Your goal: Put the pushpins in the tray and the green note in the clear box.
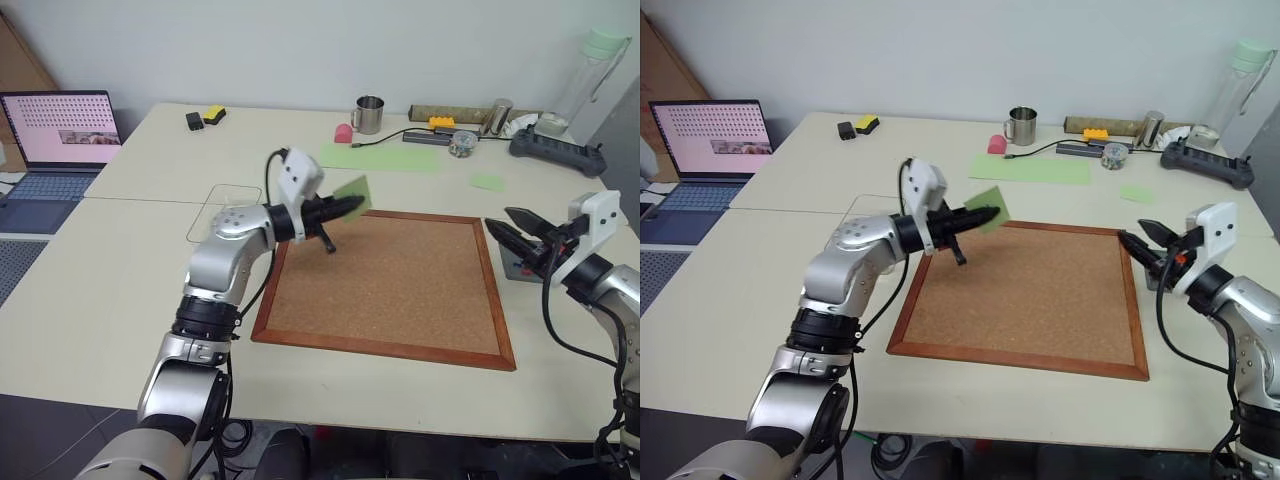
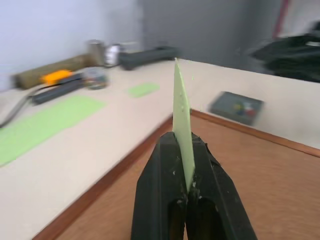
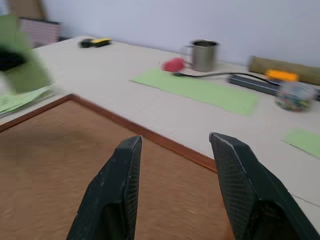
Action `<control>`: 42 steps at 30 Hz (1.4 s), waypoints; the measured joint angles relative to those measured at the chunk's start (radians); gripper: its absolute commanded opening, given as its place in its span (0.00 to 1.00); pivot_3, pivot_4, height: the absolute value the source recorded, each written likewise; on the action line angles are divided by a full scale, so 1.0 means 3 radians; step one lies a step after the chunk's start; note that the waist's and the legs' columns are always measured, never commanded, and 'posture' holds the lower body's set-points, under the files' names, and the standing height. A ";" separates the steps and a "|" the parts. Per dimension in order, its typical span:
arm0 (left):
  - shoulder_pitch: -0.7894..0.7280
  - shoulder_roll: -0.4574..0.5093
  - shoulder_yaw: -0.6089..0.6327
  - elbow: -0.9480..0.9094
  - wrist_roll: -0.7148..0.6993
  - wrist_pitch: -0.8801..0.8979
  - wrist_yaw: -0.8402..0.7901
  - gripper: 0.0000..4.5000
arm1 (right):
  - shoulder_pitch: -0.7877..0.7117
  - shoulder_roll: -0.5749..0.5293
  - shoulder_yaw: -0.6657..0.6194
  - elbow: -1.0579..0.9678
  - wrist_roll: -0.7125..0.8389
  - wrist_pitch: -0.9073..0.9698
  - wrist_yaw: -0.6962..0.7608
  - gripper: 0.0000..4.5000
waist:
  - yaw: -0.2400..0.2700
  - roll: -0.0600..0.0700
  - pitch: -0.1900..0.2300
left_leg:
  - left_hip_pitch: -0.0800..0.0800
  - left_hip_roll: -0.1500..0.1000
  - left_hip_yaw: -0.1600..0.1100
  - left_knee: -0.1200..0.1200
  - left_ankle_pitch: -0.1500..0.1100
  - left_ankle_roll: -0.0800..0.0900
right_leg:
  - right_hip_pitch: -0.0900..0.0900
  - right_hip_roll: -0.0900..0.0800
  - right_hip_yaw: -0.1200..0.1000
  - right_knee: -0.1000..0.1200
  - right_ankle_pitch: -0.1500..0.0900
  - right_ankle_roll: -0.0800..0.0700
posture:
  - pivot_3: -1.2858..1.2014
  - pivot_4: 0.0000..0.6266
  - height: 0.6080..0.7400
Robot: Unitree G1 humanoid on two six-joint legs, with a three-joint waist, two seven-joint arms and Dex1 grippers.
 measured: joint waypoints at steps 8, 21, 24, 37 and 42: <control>0.0269 0.0127 0.0524 -0.0017 0.0262 0.0100 0.1165 0.00 | -0.0305 0.0061 0.0325 -0.0454 0.0290 0.0203 0.0006 0.50 | 0.0004 -0.0003 0.0001 | 0.0000 0.0000 -0.0005 0.0001 0.0000 -0.0001 | -0.0001 0.0000 -0.0003 0.0001 0.0000 0.0000 | 0.52 0.24 1.00; 0.0482 0.0098 0.0971 0.0312 0.0340 0.0155 0.1984 0.23 | -0.0534 0.0213 0.0548 -0.0531 0.0411 0.0372 -0.0186 0.50 | 0.0037 -0.0009 0.0005 | -0.0003 0.0000 -0.0005 0.0001 0.0001 -0.0001 | -0.0002 -0.0002 -0.0006 0.0000 0.0000 0.0000 | 0.52 0.24 1.00; 0.0468 0.0095 0.0972 0.0346 0.0291 0.0140 0.1984 0.38 | -0.0532 0.0213 0.0549 -0.0531 0.0404 0.0369 -0.0219 0.50 | 0.0034 -0.0009 0.0005 | -0.0003 0.0000 -0.0005 0.0001 0.0001 -0.0001 | -0.0002 -0.0002 -0.0006 0.0000 0.0000 0.0000 | 0.52 0.24 1.00; 0.0157 0.0444 0.0665 0.0452 0.0391 -0.0147 0.1588 0.96 | -0.0500 0.0209 0.0530 -0.0488 0.0373 0.0347 -0.0282 0.50 | 0.0018 -0.0011 0.0006 | -0.0004 0.0000 -0.0003 0.0000 0.0001 -0.0001 | -0.0003 -0.0001 -0.0005 0.0001 0.0000 0.0000 | 0.52 0.24 1.00; 0.0163 0.0917 0.0012 0.0034 0.0292 0.0105 0.0421 0.99 | -0.0437 -0.0005 0.0535 -0.0395 0.0259 0.0335 -0.0182 0.50 | 0.0014 -0.0010 0.0006 | -0.0003 0.0000 -0.0001 -0.0004 0.0001 -0.0002 | -0.0003 0.0000 -0.0004 -0.0003 0.0000 0.0000 | 0.52 0.24 1.00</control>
